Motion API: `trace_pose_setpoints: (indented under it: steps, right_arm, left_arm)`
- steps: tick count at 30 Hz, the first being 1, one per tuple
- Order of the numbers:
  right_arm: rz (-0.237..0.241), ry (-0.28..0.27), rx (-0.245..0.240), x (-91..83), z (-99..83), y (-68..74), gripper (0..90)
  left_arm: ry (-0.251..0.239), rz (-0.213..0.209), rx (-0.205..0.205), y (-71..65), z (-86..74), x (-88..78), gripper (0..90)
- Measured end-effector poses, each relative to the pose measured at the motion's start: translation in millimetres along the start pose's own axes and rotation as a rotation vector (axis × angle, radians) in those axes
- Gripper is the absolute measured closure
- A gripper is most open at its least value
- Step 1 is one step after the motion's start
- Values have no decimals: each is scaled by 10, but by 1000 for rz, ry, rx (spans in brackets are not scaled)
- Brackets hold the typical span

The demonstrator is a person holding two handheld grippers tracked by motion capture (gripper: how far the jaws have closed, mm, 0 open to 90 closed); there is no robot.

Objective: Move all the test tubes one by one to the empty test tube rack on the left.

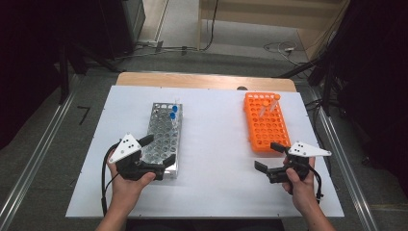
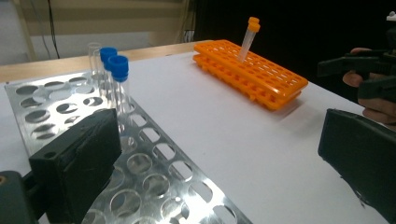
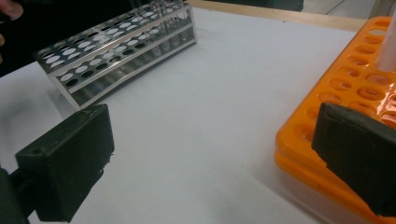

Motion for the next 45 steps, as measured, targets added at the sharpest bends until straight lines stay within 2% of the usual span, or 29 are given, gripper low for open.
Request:
trace_pose_setpoints:
  steps: [3,10,14,16,18,21,24,27,29,34,37,41,45]
  right_arm:
    - [-6,-9,17,5,62,-42,0]
    - [-36,-3,23,102,197,-177,0]
    - [-83,-1,56,191,294,-331,51]
    - [-137,14,74,245,329,-455,121]
    - [-247,22,111,286,361,-621,210]
    - [-300,24,130,359,398,-810,274]
    - [-307,44,138,426,414,-940,357]
    - [-270,54,134,504,447,-1023,379]
    - [-279,64,135,546,464,-1083,429]
    - [-279,101,139,662,474,-1184,521]
    - [-273,94,145,744,480,-1228,545]
    - [-302,157,188,801,455,-1293,601]
    - [-328,143,200,796,506,-1317,613]
  left_arm:
    - [-1,-2,0,0,-53,-60,0]
    - [2,2,-9,11,-143,-176,0]
    - [6,3,-19,24,-188,-200,0]
    - [15,7,-19,28,-214,-197,0]
    - [16,7,-24,29,-220,-191,0]
    - [15,6,-23,20,-222,-187,0]
    - [15,2,-24,15,-224,-184,0]
    - [17,3,-24,21,-228,-183,0]
    - [16,3,-23,23,-230,-178,0]
    - [16,7,-23,30,-232,-177,0]
    - [16,8,-27,38,-234,-183,0]
    - [16,12,-28,50,-236,-190,0]
    - [16,13,-30,49,-238,-190,0]
Point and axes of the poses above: each handheld gripper's, and its own axes: x roughly forward along the jaws, z roughly out of its top, y roughly to its left, the point moved 8 cm from there along x, roughly forward along the jaws, and after that the axes turned 5 degrees about y, right-handed, at the moved point
